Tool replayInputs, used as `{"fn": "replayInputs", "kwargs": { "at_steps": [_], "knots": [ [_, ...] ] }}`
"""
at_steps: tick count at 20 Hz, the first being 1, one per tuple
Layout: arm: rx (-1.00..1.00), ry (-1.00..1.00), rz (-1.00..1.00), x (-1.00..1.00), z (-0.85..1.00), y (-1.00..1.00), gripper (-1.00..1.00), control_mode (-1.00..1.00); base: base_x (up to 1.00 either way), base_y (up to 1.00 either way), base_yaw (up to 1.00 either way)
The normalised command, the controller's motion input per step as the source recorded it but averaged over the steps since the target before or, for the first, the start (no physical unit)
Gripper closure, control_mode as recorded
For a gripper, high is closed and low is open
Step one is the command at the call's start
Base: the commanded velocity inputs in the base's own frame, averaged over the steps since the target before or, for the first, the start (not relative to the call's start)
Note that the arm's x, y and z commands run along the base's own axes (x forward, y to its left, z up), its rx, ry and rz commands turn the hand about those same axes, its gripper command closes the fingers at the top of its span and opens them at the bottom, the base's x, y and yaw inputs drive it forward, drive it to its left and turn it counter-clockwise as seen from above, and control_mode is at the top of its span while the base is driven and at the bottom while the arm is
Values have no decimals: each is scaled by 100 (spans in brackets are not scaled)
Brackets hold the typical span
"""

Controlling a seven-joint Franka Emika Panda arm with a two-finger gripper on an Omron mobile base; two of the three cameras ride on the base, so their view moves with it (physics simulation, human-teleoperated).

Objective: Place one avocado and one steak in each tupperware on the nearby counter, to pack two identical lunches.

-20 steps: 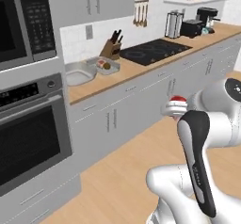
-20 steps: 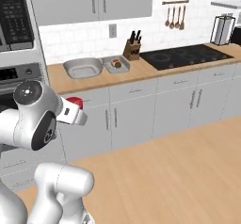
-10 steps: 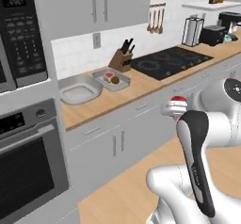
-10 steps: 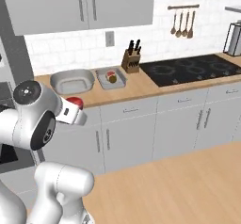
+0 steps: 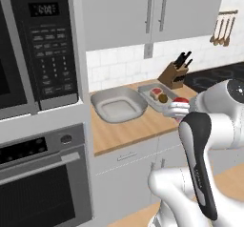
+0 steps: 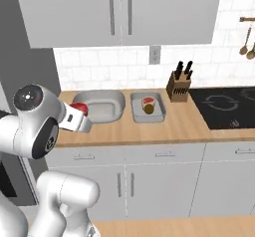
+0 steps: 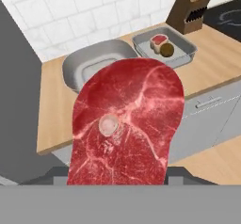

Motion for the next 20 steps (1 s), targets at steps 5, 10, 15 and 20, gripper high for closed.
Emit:
{"fn": "replayInputs", "kwargs": {
  "at_steps": [5,10,15,20],
  "knots": [
    [0,0,0,0,0,0,100,100,44,-15,7],
    [0,0,0,20,-4,5,100,-100,78,4,0],
    [-1,5,0,100,-58,48,100,-100,0,0,0],
    [-3,8,0,100,-93,38,100,-100,0,0,0]
  ]
}}
